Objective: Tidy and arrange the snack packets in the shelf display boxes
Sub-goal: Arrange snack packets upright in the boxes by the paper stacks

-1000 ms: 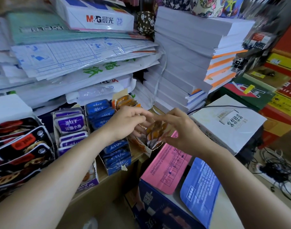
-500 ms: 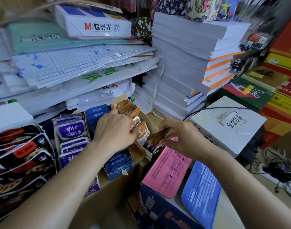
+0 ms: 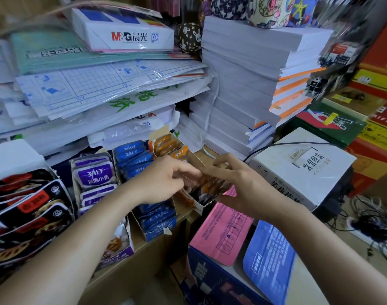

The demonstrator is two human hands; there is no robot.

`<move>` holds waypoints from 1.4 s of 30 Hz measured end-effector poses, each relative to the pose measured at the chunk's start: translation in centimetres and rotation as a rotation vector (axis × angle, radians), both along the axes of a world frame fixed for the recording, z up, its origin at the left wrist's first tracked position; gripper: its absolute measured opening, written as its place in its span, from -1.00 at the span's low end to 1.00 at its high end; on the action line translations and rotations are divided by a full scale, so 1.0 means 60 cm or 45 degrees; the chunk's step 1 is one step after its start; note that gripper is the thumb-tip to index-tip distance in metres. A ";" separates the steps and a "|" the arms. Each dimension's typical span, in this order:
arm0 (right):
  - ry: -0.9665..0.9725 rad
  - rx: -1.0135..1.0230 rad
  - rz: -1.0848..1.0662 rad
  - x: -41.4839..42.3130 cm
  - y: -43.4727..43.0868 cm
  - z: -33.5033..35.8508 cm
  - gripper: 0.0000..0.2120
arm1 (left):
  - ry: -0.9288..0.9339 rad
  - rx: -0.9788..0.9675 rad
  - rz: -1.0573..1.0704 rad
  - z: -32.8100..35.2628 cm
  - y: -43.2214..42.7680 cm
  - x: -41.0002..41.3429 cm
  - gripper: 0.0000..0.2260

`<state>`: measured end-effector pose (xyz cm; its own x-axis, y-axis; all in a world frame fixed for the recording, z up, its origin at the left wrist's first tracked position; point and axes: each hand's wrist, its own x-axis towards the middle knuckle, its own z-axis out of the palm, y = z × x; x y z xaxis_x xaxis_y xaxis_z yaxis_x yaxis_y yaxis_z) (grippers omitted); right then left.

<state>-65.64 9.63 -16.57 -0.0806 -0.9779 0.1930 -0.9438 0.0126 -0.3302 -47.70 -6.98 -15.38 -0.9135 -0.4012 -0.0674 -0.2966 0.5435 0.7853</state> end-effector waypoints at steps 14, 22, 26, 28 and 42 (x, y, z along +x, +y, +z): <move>-0.058 -0.079 0.042 -0.012 0.016 -0.014 -0.57 | -0.163 -0.905 0.411 -0.012 0.014 -0.011 -0.73; -0.070 -0.052 0.006 -0.002 0.008 -0.016 -0.33 | -0.306 -0.664 0.182 -0.013 0.007 -0.011 -0.62; -0.085 -0.035 0.030 0.004 0.005 -0.012 -0.23 | -0.205 -0.694 0.166 -0.017 0.017 -0.002 -0.63; -0.084 -0.046 0.029 0.004 0.006 -0.008 -0.28 | -0.140 -0.776 0.277 -0.018 0.022 -0.003 -0.69; -0.287 -0.070 -0.051 -0.019 -0.012 -0.022 -0.54 | 0.157 -1.150 0.718 -0.027 -0.001 -0.014 -0.93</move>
